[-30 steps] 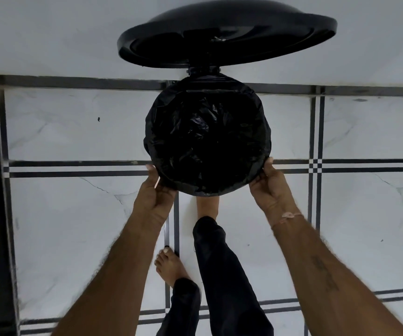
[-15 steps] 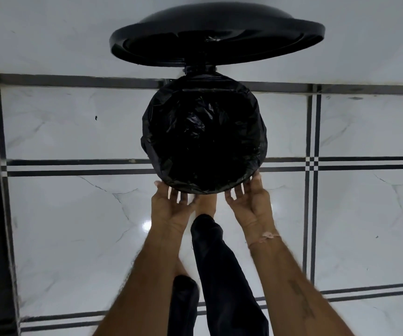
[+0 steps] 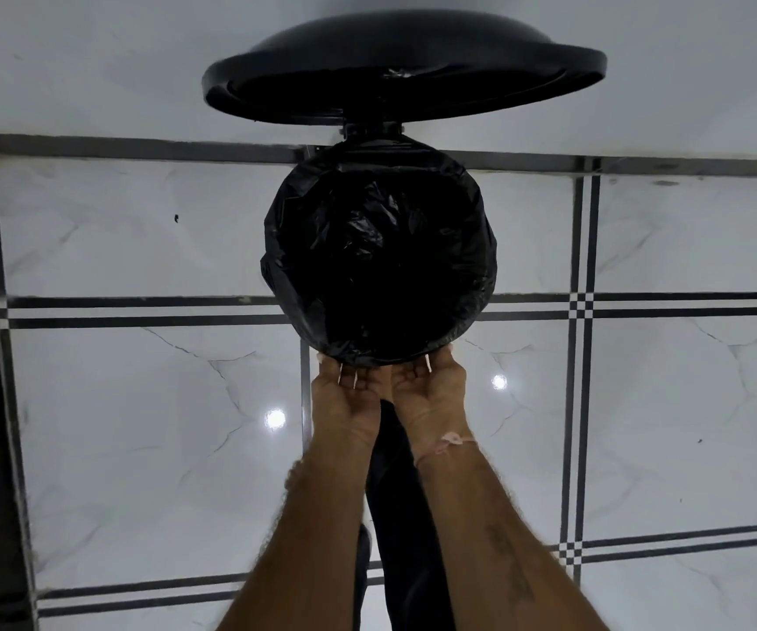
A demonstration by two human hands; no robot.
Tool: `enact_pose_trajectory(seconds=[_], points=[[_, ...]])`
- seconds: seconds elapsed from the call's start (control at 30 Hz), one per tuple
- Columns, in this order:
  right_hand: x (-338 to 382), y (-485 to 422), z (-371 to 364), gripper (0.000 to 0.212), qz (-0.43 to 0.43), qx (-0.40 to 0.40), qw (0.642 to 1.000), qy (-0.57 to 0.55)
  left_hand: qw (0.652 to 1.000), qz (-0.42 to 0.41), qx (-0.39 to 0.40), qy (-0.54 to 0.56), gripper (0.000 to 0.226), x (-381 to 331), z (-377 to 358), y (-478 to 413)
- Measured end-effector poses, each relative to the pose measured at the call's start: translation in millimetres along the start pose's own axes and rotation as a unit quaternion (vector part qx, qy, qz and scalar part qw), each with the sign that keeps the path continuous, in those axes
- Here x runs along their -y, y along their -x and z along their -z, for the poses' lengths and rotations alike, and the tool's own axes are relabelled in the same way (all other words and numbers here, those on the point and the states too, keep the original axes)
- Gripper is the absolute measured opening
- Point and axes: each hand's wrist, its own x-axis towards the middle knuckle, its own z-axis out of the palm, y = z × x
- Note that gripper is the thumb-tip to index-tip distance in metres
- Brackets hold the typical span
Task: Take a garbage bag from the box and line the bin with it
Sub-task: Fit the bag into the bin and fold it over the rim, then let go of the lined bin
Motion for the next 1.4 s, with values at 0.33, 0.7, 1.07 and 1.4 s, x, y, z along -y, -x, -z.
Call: enact_pose_trajectory(seconds=[0.33,0.7,1.07,1.4], points=[[-8.0,4.6,-6.0,0.040,-0.017,-0.030,0.996,0.088,0.996,-0.001,-0.042,-0.077,0.024,1.0,-1.9,-0.6],[25.9,4.9,-11.1,0.019,-0.016,-0.007,0.998,0.054,0.999,-0.013,0.018,-0.028,0.039,-38.4,-7.9,-9.0],[27.2,18.1,-16.2,0.030,0.007,-0.013,0.999,0.037,0.996,-0.034,0.000,-0.080,0.035,-39.7,-7.6,-11.3],[49.3,44.6,-6.6,0.052,0.076,0.000,0.960,0.269,0.976,-0.037,-0.023,-0.215,0.059,-52.3,-18.8,37.8]])
